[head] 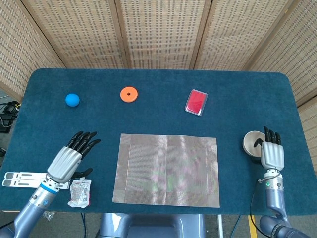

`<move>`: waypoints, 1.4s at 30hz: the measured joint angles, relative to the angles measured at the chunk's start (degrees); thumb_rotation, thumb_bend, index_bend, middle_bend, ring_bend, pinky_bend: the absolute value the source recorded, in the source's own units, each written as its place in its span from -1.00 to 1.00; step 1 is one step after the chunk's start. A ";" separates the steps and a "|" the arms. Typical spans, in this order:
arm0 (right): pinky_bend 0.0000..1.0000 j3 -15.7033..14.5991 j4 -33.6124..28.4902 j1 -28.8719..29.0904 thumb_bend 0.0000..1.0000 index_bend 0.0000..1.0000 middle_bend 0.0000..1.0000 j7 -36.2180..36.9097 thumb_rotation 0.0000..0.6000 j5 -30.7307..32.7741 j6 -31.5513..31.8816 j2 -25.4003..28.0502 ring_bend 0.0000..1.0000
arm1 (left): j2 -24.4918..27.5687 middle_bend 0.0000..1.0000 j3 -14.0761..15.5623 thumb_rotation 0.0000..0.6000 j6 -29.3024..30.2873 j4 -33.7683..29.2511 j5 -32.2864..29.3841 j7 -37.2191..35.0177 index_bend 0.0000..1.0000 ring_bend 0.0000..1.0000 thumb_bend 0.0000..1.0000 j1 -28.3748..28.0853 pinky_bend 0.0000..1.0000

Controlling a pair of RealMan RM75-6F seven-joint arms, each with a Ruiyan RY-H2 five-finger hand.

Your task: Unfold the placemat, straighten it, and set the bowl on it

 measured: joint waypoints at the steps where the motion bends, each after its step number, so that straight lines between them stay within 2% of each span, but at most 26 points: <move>1: -1.00 0.06 0.68 0.19 -0.32 0.10 -0.79 0.22 1.00 0.05 -0.27 -0.28 -1.00 | -0.01 -1.00 -0.07 1.00 -0.02 0.02 0.02 -0.03 -0.79 -1.00 -0.61 0.03 -1.00; 8: -1.00 0.26 5.08 1.35 -0.04 0.28 -0.72 2.19 1.00 -0.37 -1.25 -2.39 -1.00 | -0.06 -1.00 -0.38 1.00 -0.05 0.22 0.18 -0.35 -0.78 -1.00 -0.61 0.20 -1.00; 17: -1.00 -0.03 8.65 2.23 0.00 0.46 -0.63 3.90 1.00 -1.86 -1.06 -4.70 -1.00 | 0.04 -1.00 -0.62 1.00 -0.39 0.37 0.18 -0.92 -0.78 -1.00 -0.61 0.30 -1.00; 25: -1.00 -0.43 7.63 2.49 0.00 0.46 -0.63 3.87 1.00 -3.66 0.95 -4.98 -1.00 | 0.14 -1.00 -0.72 1.00 -0.19 0.34 0.57 -1.23 -0.78 -1.00 -0.61 0.45 -1.00; 32: -1.00 -1.86 1.17 2.41 0.00 0.46 -0.63 2.09 1.00 -7.59 5.28 -3.91 -1.00 | 0.27 -1.00 -0.80 1.00 -0.16 0.30 0.76 -1.46 -0.78 -1.00 -0.61 0.56 -1.00; 42: -1.00 -4.91 -16.62 3.99 0.00 0.46 -0.62 -6.08 1.00 -14.56 8.21 -2.16 -1.00 | 0.44 -1.00 -0.95 1.00 -0.13 0.45 0.80 -2.02 -0.78 -1.00 -0.61 0.71 -1.00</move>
